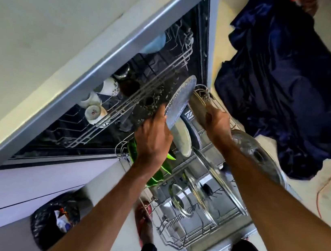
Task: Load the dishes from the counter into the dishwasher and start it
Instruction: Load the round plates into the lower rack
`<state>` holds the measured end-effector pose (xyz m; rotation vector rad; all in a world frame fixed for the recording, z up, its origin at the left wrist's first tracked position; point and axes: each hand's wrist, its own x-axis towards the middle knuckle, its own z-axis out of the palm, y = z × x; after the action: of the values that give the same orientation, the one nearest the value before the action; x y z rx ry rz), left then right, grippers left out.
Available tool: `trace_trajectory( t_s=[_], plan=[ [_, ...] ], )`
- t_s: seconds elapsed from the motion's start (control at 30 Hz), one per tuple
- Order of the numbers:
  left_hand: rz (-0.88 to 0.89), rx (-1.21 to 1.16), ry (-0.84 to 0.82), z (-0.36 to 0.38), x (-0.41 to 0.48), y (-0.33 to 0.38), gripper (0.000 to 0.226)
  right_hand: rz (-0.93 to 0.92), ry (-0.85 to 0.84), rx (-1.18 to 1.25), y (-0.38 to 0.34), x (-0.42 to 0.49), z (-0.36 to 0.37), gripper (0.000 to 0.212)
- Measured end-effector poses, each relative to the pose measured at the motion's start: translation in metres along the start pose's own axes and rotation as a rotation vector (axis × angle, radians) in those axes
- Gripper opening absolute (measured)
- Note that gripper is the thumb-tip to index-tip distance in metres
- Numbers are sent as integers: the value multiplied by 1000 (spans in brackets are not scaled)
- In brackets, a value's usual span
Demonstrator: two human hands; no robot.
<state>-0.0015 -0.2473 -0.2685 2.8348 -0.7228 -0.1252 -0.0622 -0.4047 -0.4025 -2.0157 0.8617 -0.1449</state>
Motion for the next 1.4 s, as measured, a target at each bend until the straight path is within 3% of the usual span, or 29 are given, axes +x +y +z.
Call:
trace_trajectory(
  t_s=[0.1,0.23,0.37,0.53,0.7,0.93,1.03,1.13,1.2,1.23,1.3,1.37,1.4],
  plan=[
    [6,1,22,5,5,-9,51,216,-10,58,2,9,13,45],
    [10,-14,46,4,12,-12,53,153,-35,-72,10,13,11,24],
    [3,-23,77,2,17,-10,50,151,-32,-114,11,8,6,18],
    [4,-37,73,2,15,-10,48,172,-66,-139,16,3,8,28],
    [-11,-45,39,2,15,-14,49,316,-235,-460,57,-2,13,24],
    [39,-85,99,4,15,-8,43,385,-232,-388,82,-17,15,26],
    [93,-124,78,4,18,-4,42,331,-225,-193,72,-9,12,52],
    [156,-156,61,3,29,5,44,252,-84,-30,33,-8,-17,88],
    [204,-165,49,1,41,14,46,97,26,64,6,-5,-48,110],
    [240,-176,42,0,46,19,46,-15,86,78,1,-3,-59,111],
    [338,-228,40,-2,57,32,42,-199,161,55,-15,3,-89,85],
    [427,-285,47,0,70,44,39,-240,180,48,-21,9,-109,38],
    [456,-294,60,3,76,48,39,-233,162,35,-22,11,-117,26]
  ],
)
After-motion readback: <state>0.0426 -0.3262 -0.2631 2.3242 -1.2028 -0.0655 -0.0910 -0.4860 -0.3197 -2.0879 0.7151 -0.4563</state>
